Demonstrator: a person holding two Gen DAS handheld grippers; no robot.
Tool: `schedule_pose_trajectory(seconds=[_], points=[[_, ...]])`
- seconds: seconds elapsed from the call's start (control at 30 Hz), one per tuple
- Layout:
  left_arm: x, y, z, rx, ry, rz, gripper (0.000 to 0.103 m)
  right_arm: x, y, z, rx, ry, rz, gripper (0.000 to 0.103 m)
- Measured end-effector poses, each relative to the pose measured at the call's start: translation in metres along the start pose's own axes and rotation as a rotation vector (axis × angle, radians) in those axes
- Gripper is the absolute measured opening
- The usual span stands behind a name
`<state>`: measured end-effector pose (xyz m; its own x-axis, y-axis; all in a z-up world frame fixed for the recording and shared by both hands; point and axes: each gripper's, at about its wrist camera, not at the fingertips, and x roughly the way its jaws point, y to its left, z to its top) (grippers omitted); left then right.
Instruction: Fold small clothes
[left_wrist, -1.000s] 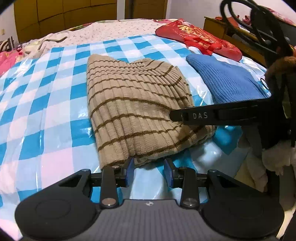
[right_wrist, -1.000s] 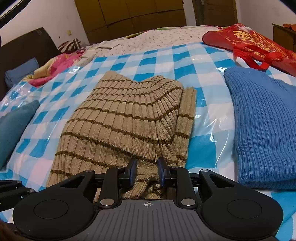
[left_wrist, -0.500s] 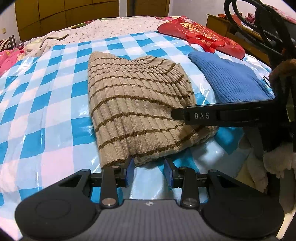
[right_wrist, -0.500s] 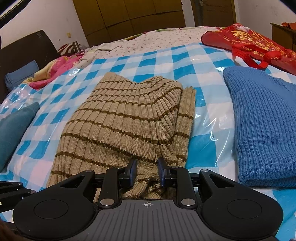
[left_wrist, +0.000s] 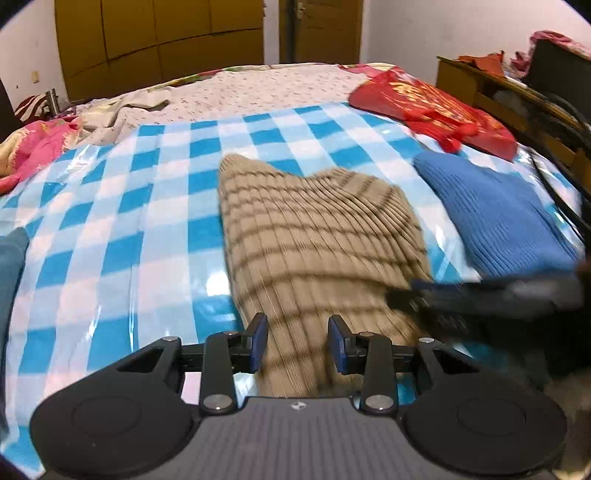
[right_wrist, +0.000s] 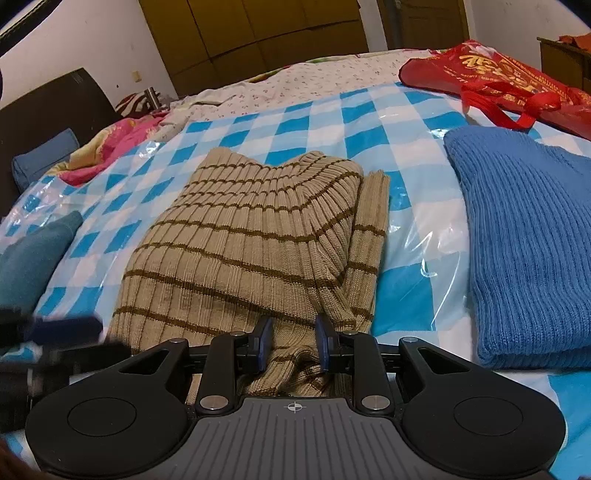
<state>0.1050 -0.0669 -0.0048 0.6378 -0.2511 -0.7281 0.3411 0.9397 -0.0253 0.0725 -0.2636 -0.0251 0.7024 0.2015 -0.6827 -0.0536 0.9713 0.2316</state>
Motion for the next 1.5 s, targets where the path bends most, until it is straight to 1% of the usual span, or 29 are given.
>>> schedule_pose_trajectory(seconds=[0.1, 0.17, 0.33, 0.37, 0.43, 0.53, 0.63, 0.83, 0.97, 1.07, 1.1, 1.13, 1.2, 1.23, 1.33, 1.4, 1.5], points=[[0.021, 0.003, 0.015, -0.006, 0.004, 0.016, 0.046, 0.0, -0.003, 0.0, 0.016, -0.002, 0.009, 0.024], [0.034, 0.002, 0.021, 0.007, 0.005, 0.04, 0.049, -0.001, -0.005, 0.0, 0.029, -0.004, 0.016, 0.024], [0.052, 0.001, 0.018, 0.05, 0.013, 0.065, 0.056, -0.001, -0.011, 0.0, 0.072, -0.007, 0.039, 0.023], [0.053, 0.002, 0.016, 0.058, 0.01, 0.064, 0.056, -0.001, -0.013, 0.0, 0.081, -0.006, 0.045, 0.023], [0.053, 0.005, 0.013, 0.058, 0.003, 0.063, 0.062, 0.0, -0.015, 0.0, 0.094, -0.004, 0.052, 0.023], [0.054, 0.014, 0.008, 0.011, 0.018, 0.055, 0.069, 0.001, -0.016, 0.0, 0.103, -0.003, 0.058, 0.023], [0.05, 0.021, 0.001, -0.037, 0.033, 0.035, 0.07, 0.001, -0.017, 0.0, 0.11, -0.003, 0.063, 0.023], [0.032, 0.012, -0.007, 0.005, 0.001, 0.048, 0.069, -0.001, -0.017, 0.0, 0.117, -0.011, 0.064, 0.024], [0.029, 0.009, -0.018, 0.034, 0.018, 0.046, 0.069, -0.006, -0.021, -0.004, 0.148, -0.012, 0.074, 0.024], [0.025, 0.008, -0.026, 0.065, 0.011, 0.047, 0.069, -0.018, -0.02, -0.005, 0.153, -0.015, 0.079, 0.031], [0.023, 0.007, -0.028, 0.072, 0.006, 0.046, 0.069, -0.023, -0.018, -0.006, 0.144, -0.017, 0.075, 0.035], [0.021, 0.007, -0.03, 0.079, 0.002, 0.044, 0.069, -0.027, -0.016, -0.007, 0.131, -0.013, 0.067, 0.042], [0.019, 0.007, -0.032, 0.089, -0.005, 0.042, 0.069, -0.029, -0.01, -0.009, 0.105, 0.044, 0.012, 0.059], [0.016, 0.008, -0.034, 0.089, -0.013, 0.038, 0.069, -0.032, -0.008, -0.011, 0.094, 0.05, -0.008, 0.059], [0.009, 0.008, -0.036, 0.091, -0.047, 0.026, 0.069, -0.055, -0.004, -0.005, 0.072, -0.032, -0.03, 0.059], [0.006, 0.008, -0.036, 0.088, -0.061, 0.014, 0.068, -0.065, -0.004, 0.009, 0.061, -0.085, -0.043, 0.059], [0.004, 0.007, -0.035, 0.081, -0.082, 0.007, 0.068, -0.055, -0.007, 0.035, 0.05, -0.08, -0.066, 0.059]])
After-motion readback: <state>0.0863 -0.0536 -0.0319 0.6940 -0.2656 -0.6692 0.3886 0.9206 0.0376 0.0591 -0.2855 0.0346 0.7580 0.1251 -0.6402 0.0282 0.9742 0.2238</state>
